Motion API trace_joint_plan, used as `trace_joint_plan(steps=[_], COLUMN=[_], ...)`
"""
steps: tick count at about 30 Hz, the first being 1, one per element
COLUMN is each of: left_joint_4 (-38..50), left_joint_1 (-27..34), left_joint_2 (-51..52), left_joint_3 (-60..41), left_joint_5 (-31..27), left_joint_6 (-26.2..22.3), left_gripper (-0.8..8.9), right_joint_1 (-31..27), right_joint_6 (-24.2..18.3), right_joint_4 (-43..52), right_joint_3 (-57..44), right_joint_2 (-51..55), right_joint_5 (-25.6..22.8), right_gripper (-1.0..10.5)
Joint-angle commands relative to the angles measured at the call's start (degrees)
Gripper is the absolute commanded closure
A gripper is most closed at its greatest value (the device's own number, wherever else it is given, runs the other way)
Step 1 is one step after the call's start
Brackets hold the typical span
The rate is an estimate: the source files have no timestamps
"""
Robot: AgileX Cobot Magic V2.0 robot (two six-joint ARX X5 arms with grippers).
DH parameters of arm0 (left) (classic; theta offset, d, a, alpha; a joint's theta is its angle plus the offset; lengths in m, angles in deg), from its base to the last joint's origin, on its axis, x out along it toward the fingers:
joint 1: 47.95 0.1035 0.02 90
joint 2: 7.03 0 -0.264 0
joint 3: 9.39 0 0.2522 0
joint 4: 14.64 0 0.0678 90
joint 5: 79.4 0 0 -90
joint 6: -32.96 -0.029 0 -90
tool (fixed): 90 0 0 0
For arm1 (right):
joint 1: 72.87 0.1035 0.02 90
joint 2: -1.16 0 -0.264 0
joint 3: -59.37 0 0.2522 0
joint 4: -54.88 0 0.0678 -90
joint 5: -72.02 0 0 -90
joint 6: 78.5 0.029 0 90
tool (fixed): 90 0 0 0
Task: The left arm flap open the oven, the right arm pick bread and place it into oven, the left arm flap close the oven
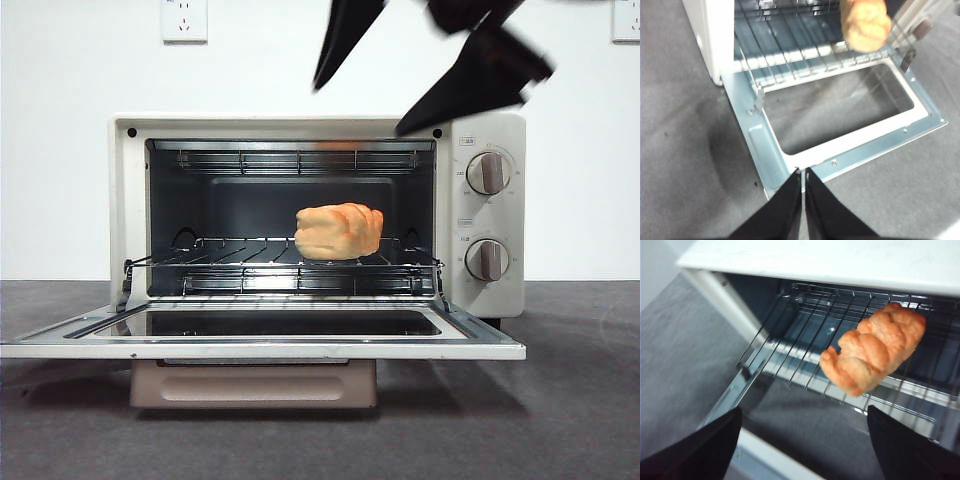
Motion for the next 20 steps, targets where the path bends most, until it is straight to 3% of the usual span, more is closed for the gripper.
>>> trace_joint_plan(steps=[1, 7, 11, 20], left_joint_4=[1.0, 1.1, 1.1, 5.1], left_joint_1=[-0.2, -0.2, -0.2, 0.6], left_joint_2=[-0.7, -0.7, -0.8, -4.6], left_joint_3=[0.2, 0.2, 0.2, -1.7], left_joint_5=[0.2, 0.2, 0.2, 0.2], left_joint_6=[0.1, 0.3, 0.4, 1.9], left_gripper=[7.97, 7.98, 7.98, 7.99], right_joint_1=[-1.0, -3.3, -4.3, -4.3], right_joint_6=[-7.5, -13.6, -15.3, -16.4], right_joint_4=[-4.9, -15.5, -20.5, -23.1], right_joint_3=[1.0, 1.0, 1.0, 1.0], right_joint_2=[4.8, 14.2, 18.8, 22.1], right_joint_5=[2.0, 6.8, 9.4, 9.4], right_gripper=[5.5, 5.5, 5.5, 5.5])
